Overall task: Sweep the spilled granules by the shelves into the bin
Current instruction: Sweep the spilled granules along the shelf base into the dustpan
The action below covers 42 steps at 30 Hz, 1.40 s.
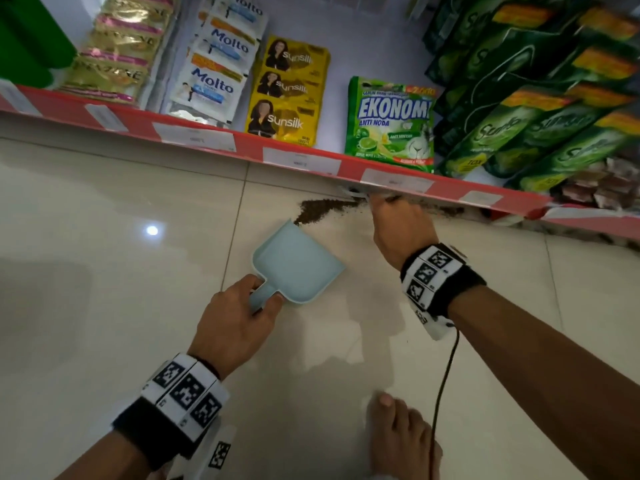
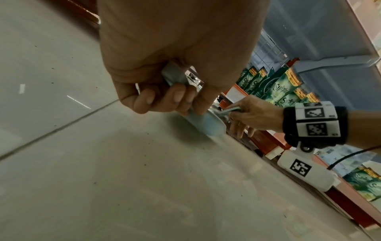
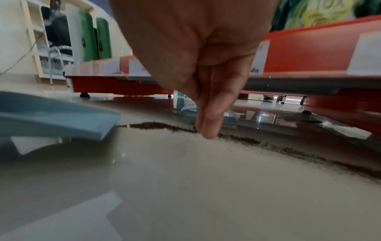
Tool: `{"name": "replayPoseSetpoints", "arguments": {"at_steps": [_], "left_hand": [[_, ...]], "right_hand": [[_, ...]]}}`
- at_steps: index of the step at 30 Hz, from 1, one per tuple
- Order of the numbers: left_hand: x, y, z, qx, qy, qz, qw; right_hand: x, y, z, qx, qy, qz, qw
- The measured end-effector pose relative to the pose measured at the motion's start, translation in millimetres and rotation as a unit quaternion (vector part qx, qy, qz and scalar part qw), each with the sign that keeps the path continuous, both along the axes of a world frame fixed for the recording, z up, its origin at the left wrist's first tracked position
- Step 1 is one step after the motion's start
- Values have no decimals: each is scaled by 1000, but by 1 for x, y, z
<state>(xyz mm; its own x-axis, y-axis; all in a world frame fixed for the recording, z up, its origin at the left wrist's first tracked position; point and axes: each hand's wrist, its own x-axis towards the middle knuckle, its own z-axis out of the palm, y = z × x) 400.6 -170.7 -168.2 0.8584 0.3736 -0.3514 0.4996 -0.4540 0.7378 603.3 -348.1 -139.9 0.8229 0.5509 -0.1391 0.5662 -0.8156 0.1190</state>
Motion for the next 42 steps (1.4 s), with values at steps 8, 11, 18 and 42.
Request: {"name": "replayPoseSetpoints", "arguments": {"at_steps": [8,11,18,42], "left_hand": [[3,-21,5,13,-6,6,1000],[7,-27,4,30,1,-6,1000],[27,-48,-2,12,17,-32,999],[43,-71,-9,-9,25,-56,998]], "right_hand": [[-27,-30,2,52,5,60,997],[-5,-39,6,21,-34,-10,999],[-13,-67,9,27,30,27,999],[-32,-102,6,75,-13,-49,996]]}}
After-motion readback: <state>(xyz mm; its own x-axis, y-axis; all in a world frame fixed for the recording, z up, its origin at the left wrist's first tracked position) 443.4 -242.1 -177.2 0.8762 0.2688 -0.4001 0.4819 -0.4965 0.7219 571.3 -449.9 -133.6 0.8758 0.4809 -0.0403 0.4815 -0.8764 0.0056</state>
